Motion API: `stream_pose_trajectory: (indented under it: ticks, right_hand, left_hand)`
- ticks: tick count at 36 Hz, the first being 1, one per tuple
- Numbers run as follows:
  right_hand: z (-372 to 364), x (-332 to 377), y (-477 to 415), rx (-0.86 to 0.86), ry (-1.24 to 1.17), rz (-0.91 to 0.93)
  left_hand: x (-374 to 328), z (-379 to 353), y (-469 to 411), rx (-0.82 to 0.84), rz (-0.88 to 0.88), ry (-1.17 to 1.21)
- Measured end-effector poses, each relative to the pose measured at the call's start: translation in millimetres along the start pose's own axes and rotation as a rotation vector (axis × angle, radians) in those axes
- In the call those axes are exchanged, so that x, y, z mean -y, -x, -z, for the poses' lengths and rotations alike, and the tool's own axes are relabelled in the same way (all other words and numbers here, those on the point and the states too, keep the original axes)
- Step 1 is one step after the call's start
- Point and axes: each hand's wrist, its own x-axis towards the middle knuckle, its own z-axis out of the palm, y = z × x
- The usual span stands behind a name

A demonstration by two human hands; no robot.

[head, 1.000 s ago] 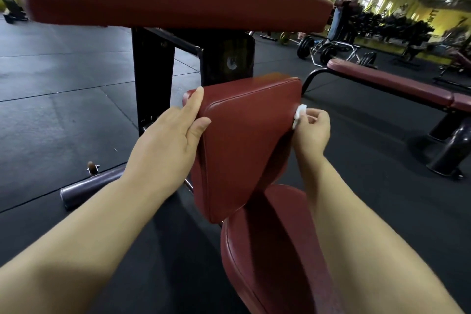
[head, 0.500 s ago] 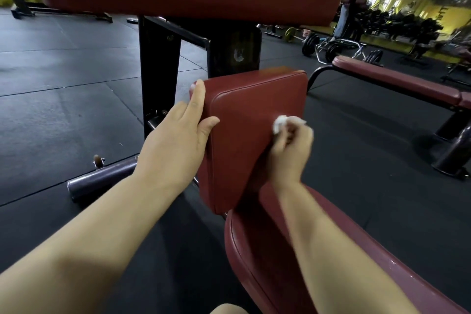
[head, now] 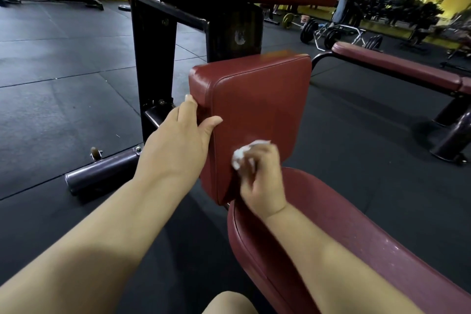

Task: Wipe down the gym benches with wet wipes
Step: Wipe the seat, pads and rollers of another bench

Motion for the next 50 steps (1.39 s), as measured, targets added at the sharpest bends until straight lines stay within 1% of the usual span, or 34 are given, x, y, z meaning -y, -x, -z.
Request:
stream_pose_trajectory:
  ticks: [2,4,5,7,8,9,10,11,13,15,17,18,20,22,23,25,28,30,32,35,38,41,50]
  right_hand:
    - [13,-18,-18,-0.125,0.049,-0.210]
    - [25,-37,-36,-0.247,0.159,-0.493]
    - [32,-48,-44,-0.273,0.203,-0.653]
    - [40,-68,-51,-0.260,0.195,-0.971]
    - [42,-75,-51,-0.224,0.185,-1.075]
    - [40,-78,-48,-0.193,0.201,-1.131]
    - [37,-72,-45,-0.181,0.224,-1.141]
    - [31,-65,-37,-0.182,0.249,-1.083]
    - [13,-36,-10,-0.161,0.243,-0.861]
    - [-1,4,22,-0.050,0.099,-0.701]
    - [-7,32,44,0.097,-0.042,-0.568]
    - [-7,38,49,0.153,-0.057,-0.506]
    - [-3,38,48,0.220,-0.036,-0.465]
    - [4,35,42,0.229,0.020,-0.480]
    - [8,32,37,0.230,0.048,-0.517]
    - [16,19,22,0.208,0.097,-0.657]
    - [31,-24,-10,0.106,0.311,-0.843]
    - [43,-51,-27,0.033,0.390,-0.927]
    - [52,-67,-32,0.057,0.438,-1.005]
    - [48,-70,-27,0.122,0.454,-1.078]
    - [37,-55,-12,0.188,0.456,-1.107]
    - [29,-33,2,0.270,0.421,-1.066]
    - [14,53,22,0.475,0.100,-0.962]
  left_hand:
    - [0,0,0,0.010,0.019,-0.009]
    - [-2,2,0,0.026,0.025,-0.037]
    - [-3,3,0,0.031,0.018,-0.063]
    - [-5,4,0,0.028,-0.007,-0.128]
    - [-5,4,1,0.026,-0.019,-0.164]
    - [-5,5,1,0.028,-0.028,-0.196]
    - [-5,5,2,0.032,-0.035,-0.220]
    - [-4,5,2,0.033,-0.046,-0.237]
    - [-2,4,2,0.024,-0.074,-0.246]
    - [0,4,2,0.028,-0.080,-0.192]
    - [2,4,3,0.045,-0.081,-0.140]
    - [3,4,4,0.051,-0.087,-0.119]
    - [6,2,8,0.056,-0.116,-0.094]
    - [9,-2,14,0.062,-0.144,-0.089]
    - [10,-4,16,0.073,-0.141,-0.082]
    - [11,-8,19,0.096,-0.119,-0.059]
    - [11,-10,19,0.101,-0.101,-0.040]
    - [11,-11,18,0.104,-0.095,-0.030]
    - [11,-12,18,0.095,-0.097,-0.030]
    - [12,-13,18,0.072,-0.103,-0.023]
    - [13,-16,18,0.058,-0.110,-0.020]
    - [15,-18,18,0.048,-0.129,-0.022]
    - [17,-10,17,0.087,-0.146,0.025]
